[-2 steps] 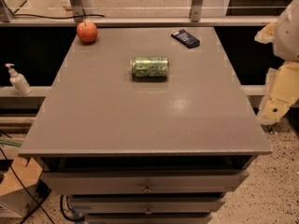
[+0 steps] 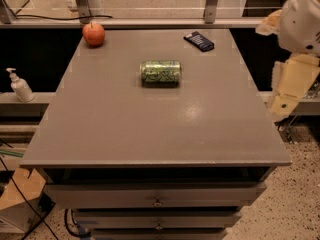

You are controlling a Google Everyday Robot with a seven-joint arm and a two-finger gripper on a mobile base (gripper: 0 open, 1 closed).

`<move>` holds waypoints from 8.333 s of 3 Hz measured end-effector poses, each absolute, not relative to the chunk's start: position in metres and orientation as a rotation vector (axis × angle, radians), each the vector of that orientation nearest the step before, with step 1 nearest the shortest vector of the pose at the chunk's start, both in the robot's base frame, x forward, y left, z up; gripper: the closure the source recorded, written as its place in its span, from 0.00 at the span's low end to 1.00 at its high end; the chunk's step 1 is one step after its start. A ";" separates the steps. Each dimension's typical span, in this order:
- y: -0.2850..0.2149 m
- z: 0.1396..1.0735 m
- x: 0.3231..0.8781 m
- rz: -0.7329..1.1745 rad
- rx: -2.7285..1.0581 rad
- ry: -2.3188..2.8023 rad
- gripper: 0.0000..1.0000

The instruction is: Place green can upright

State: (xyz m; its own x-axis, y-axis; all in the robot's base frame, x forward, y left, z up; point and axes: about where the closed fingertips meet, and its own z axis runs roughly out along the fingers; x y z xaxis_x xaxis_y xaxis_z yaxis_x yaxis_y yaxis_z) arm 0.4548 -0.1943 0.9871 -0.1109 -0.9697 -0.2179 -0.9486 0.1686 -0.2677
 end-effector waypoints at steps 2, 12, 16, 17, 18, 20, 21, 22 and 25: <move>-0.110 0.985 0.490 0.068 -2.009 1.848 0.00; 0.025 0.848 0.658 0.208 -2.100 1.842 0.00; 0.011 0.871 0.632 0.224 -2.027 1.792 0.86; 0.008 0.910 0.620 0.318 -1.921 1.651 1.00; -0.005 0.944 0.610 0.468 -1.776 1.518 1.00; -0.027 0.964 0.607 0.815 -1.473 1.382 1.00; -0.036 0.960 0.609 0.922 -1.359 1.355 1.00; -0.043 0.948 0.612 0.981 -1.268 1.360 1.00; -0.053 0.926 0.614 1.037 -0.992 1.251 0.82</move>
Offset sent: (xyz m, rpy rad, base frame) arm 0.0530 0.1412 -0.0080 0.1682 0.0305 0.3911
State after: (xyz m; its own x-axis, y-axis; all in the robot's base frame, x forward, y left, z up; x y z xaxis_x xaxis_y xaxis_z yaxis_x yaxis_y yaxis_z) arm 0.6142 -0.0529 0.9255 0.0334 0.0605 -0.9976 -0.9690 0.2466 -0.0175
